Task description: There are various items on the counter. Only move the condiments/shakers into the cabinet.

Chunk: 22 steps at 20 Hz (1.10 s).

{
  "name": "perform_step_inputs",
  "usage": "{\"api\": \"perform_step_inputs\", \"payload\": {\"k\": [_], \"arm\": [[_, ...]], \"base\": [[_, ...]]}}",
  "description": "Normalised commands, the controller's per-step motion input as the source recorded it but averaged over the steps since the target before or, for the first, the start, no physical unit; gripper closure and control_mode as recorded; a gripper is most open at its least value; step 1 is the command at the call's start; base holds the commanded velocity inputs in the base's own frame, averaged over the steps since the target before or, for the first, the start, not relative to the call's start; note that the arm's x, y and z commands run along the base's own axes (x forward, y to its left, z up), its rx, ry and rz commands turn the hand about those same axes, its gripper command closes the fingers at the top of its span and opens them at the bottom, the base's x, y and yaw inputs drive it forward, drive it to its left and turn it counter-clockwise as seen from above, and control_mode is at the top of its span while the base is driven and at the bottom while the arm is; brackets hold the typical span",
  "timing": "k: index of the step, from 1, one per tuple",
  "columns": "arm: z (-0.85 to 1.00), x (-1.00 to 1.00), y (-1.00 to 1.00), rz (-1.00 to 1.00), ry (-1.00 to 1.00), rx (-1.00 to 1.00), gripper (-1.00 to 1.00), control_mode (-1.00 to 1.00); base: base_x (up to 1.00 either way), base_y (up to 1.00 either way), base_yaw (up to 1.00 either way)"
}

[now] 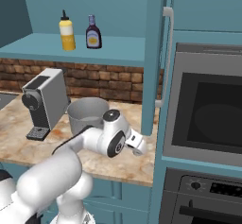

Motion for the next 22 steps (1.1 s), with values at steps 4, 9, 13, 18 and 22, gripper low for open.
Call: {"api": "perform_step_inputs", "payload": {"k": [4,9,13,18,22], "arm": [[-0.05,0.27,-0.09,0.00,0.00,0.03,-1.00,-1.00],[0.00,0.24,0.00,0.00,0.00,0.02,-1.00,-1.00],[-0.09,0.16,-0.04,0.00,0.00,0.00,-1.00,-1.00],[-0.18,0.08,-0.08,0.00,0.00,0.00,-1.00,-1.00],[-0.22,0.02,-0.09,0.00,0.00,0.00,-1.00,-1.00]], "base": [[0.00,0.00,0.00],[0.00,0.00,0.00],[0.00,0.00,0.00],[0.00,0.00,0.00],[0.00,0.00,0.00]]}}
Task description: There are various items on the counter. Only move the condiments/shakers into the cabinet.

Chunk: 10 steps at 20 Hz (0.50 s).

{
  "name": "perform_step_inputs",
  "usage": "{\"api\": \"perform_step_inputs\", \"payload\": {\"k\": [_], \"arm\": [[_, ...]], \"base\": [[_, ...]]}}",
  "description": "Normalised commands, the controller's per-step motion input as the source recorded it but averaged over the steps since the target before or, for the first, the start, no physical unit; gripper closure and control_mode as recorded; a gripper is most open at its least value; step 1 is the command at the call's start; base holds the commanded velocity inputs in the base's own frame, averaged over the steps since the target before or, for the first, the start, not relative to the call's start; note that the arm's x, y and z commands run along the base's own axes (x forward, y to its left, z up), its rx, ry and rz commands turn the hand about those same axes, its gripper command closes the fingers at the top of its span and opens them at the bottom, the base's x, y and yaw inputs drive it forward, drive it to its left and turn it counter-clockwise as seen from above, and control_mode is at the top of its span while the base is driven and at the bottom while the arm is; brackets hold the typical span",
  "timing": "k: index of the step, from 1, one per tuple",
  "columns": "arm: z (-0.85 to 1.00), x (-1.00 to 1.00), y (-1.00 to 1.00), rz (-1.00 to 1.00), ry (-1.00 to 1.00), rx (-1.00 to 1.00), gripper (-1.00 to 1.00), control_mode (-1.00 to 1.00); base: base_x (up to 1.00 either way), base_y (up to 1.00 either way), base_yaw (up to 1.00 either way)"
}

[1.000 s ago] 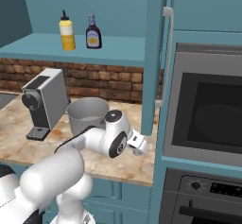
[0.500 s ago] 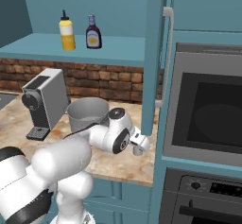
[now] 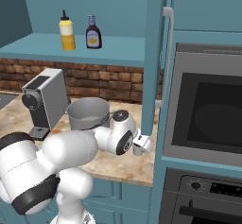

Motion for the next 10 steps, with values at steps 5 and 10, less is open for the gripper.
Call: {"api": "perform_step_inputs", "payload": {"k": [5,10], "arm": [[-0.12,0.13,-0.03,0.00,-0.01,0.00,-1.00,-1.00],[-0.10,0.18,0.00,0.00,0.00,0.00,-1.00,-1.00]], "base": [[0.00,0.00,0.00],[0.00,0.00,0.00]]}}
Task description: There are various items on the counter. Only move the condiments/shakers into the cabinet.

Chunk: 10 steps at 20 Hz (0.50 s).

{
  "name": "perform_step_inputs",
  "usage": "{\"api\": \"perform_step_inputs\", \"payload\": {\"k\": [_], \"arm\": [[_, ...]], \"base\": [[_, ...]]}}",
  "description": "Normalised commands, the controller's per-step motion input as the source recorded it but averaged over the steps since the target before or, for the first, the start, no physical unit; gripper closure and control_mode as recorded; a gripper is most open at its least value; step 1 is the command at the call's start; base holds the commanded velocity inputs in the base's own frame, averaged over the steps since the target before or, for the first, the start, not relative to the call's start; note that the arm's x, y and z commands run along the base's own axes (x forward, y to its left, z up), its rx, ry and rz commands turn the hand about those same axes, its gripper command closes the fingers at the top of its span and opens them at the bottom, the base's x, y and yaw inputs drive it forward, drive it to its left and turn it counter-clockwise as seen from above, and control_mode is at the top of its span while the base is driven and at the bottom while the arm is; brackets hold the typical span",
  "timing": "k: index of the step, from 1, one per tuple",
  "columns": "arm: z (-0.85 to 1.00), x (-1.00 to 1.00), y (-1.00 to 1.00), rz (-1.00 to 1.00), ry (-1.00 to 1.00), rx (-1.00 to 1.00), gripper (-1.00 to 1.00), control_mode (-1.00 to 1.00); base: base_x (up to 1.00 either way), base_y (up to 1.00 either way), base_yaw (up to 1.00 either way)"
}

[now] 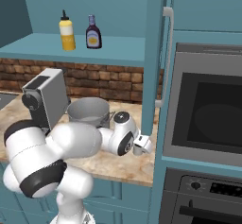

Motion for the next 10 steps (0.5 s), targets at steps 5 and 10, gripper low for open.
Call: {"api": "perform_step_inputs", "payload": {"k": [5,10], "arm": [[-0.16,0.11,0.00,0.00,0.00,0.00,-1.00,-1.00],[-0.11,0.14,-0.04,0.00,-0.03,0.00,-1.00,-1.00]], "base": [[0.00,0.00,0.00],[0.00,0.00,0.00]]}}
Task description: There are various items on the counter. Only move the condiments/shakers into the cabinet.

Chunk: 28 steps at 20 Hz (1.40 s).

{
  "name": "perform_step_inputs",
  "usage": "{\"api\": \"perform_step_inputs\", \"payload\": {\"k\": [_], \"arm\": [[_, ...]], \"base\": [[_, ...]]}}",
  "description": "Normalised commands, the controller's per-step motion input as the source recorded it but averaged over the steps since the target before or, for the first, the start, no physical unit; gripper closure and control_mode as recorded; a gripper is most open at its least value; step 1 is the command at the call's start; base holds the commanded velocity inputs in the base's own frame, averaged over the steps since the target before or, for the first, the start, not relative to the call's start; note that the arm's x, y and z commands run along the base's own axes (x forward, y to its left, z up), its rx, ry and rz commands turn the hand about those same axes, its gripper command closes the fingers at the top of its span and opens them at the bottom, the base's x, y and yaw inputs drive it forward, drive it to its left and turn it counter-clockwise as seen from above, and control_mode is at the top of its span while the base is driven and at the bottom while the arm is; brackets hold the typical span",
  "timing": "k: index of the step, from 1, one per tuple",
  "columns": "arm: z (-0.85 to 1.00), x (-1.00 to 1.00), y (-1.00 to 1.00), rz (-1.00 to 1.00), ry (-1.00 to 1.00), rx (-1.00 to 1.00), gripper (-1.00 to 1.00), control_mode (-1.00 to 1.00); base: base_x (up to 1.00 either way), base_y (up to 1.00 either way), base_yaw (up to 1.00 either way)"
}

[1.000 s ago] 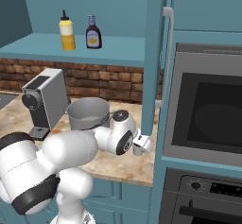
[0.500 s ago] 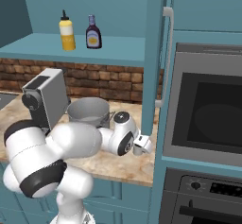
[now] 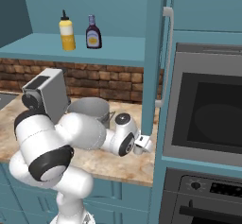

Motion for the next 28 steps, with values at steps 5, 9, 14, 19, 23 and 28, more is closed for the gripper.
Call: {"api": "perform_step_inputs", "payload": {"k": [5,9,14,19,23,28], "arm": [[0.00,0.00,-0.01,0.00,0.00,0.00,1.00,-1.00],[0.07,-0.02,0.00,0.00,-0.04,0.00,1.00,-1.00],[0.91,-0.30,0.01,0.00,-0.35,0.00,1.00,-1.00],[1.00,-0.18,0.13,0.02,-0.25,-0.03,1.00,-1.00],[1.00,-0.16,0.12,0.01,-0.13,-0.10,1.00,-1.00],[1.00,-0.22,0.12,0.02,-0.10,-0.14,1.00,-1.00]], "base": [[0.00,0.00,0.00],[0.00,0.00,0.00],[0.00,0.00,0.00],[0.00,0.00,0.00],[0.00,0.00,0.00],[0.00,0.00,0.00]]}}
